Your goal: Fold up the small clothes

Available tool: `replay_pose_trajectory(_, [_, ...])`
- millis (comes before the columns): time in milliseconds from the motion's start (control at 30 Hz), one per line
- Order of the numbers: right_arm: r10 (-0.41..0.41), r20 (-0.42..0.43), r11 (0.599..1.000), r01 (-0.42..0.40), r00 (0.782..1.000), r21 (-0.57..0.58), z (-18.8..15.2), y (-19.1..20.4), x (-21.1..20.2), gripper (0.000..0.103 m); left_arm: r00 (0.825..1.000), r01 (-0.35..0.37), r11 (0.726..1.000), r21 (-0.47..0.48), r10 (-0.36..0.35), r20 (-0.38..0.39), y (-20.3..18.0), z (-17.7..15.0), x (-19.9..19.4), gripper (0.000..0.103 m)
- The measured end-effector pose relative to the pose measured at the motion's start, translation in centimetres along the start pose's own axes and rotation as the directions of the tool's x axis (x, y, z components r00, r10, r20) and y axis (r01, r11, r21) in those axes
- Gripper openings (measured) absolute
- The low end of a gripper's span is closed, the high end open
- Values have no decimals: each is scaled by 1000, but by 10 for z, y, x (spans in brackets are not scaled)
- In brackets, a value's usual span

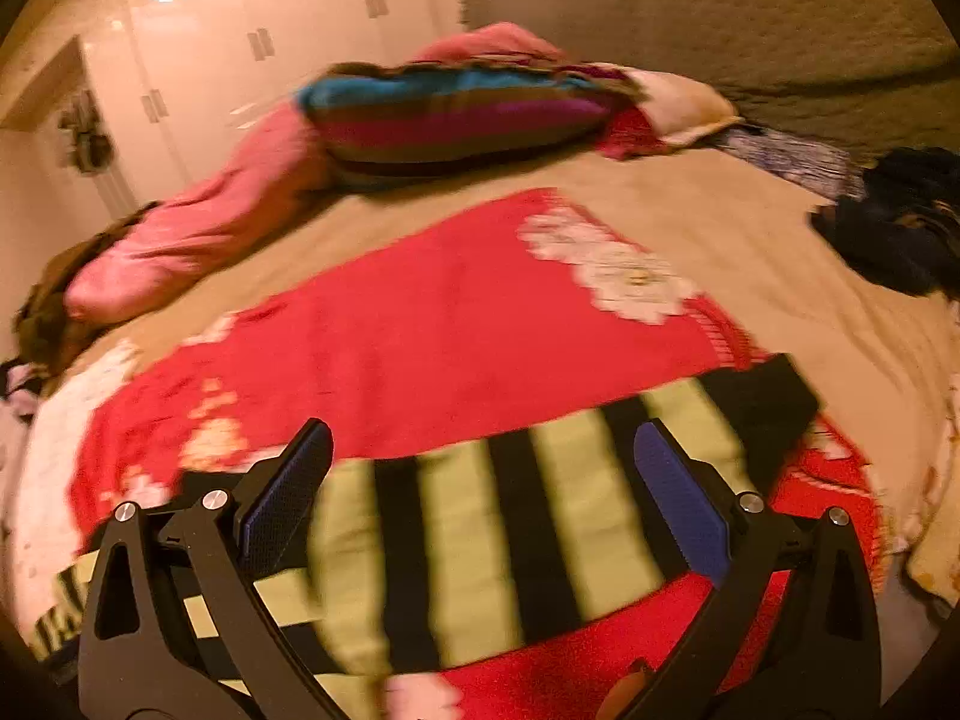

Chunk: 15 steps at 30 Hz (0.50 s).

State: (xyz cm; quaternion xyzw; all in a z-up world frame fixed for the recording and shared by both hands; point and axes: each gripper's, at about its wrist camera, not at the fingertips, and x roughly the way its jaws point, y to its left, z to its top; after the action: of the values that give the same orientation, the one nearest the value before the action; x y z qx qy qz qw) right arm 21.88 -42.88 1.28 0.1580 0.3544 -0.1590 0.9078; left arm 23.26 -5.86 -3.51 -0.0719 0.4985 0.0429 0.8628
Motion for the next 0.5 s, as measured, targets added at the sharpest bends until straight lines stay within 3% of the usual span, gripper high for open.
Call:
replay_pose_trajectory(200, [-154, -9, 984, 154, 988, 91, 3, -70, 15, 95, 999, 36, 999, 25, -35, -25, -20, -5, 17, 99])
replay_pose_trajectory(500, [-266, -80, 923, 278, 961, 267, -7, -155, 48, 95, 998, 11, 997, 72, -7, -56, -31, -19, 42, 99])
